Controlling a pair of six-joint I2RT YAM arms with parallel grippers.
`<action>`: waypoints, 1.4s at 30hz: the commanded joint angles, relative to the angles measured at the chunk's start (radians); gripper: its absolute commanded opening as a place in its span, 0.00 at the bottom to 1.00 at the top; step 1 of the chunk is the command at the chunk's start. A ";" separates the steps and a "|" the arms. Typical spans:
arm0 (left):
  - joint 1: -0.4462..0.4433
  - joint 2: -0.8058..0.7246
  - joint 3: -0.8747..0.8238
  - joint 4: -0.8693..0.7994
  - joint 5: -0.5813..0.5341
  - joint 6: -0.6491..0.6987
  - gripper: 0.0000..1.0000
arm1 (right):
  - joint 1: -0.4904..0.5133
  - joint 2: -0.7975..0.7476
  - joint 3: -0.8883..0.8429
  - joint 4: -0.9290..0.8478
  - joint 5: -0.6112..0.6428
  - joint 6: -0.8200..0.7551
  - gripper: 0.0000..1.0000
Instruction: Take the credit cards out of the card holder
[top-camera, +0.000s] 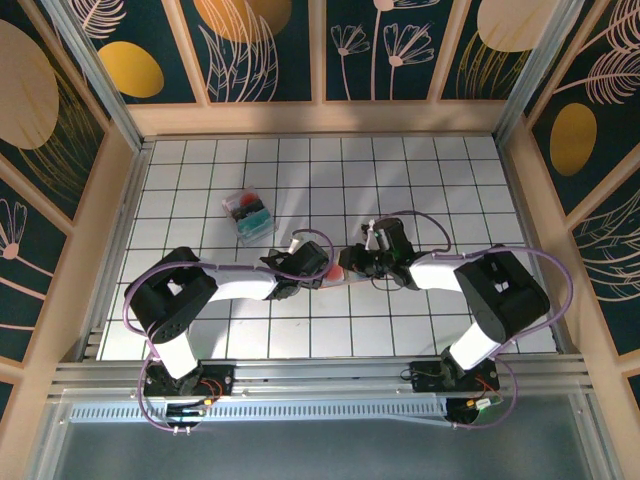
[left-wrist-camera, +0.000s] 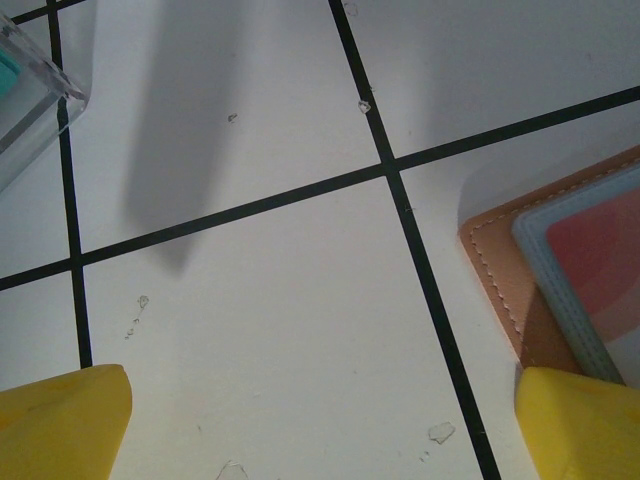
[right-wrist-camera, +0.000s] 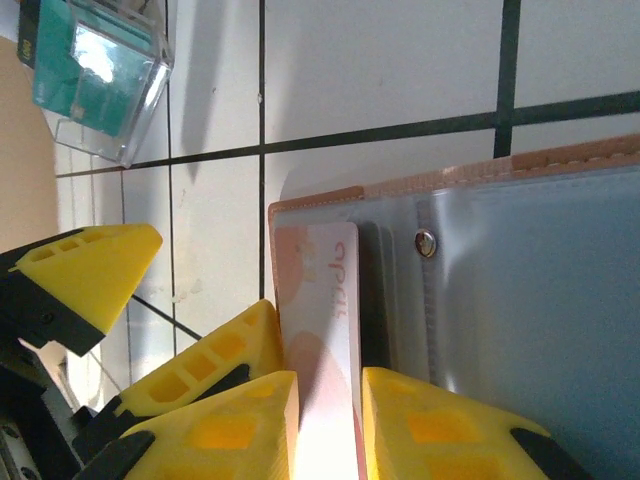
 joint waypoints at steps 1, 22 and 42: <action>0.001 0.039 0.011 -0.032 0.030 -0.006 0.99 | -0.001 0.021 -0.024 0.126 -0.096 0.051 0.25; 0.001 0.053 0.034 -0.062 0.012 -0.008 0.99 | -0.001 0.055 -0.059 0.242 -0.156 0.108 0.20; 0.001 0.070 0.042 -0.087 -0.007 -0.005 0.99 | -0.075 -0.006 -0.156 0.353 -0.210 0.159 0.14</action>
